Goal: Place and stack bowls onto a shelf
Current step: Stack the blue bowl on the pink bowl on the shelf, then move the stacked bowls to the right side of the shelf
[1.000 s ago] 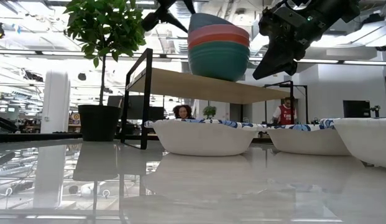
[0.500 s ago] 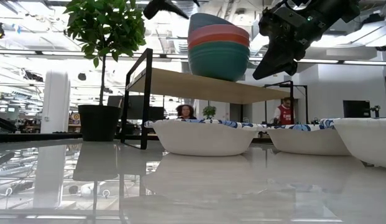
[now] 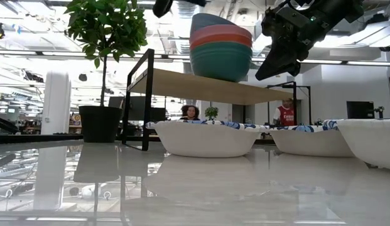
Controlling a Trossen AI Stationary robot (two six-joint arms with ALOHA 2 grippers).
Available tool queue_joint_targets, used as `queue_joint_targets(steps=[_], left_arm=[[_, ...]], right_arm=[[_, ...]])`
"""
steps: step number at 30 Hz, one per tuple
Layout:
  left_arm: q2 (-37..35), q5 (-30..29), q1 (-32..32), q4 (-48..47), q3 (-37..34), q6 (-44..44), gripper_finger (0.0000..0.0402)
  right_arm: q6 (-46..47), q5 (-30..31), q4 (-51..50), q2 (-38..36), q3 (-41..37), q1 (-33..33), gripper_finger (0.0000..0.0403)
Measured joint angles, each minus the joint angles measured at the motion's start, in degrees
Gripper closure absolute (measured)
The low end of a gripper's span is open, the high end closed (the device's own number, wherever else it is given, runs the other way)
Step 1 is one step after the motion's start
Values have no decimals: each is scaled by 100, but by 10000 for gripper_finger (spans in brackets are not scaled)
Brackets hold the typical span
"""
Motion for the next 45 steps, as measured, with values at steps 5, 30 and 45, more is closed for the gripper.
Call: queue_joint_targets(steps=[5, 30, 45], left_arm=[[1, -219, 2, -13, -362, -177, 400], [7, -850, 85, 13, -376, -81, 401], [-293, 124, -705, -1208, -379, -300, 401]], right_arm=[[-3, 0, -2, 0, 0, 0, 339], [-5, -6, 28, 0, 0, 18, 339], [-841, -403, 1237, 26, 0, 462, 377]])
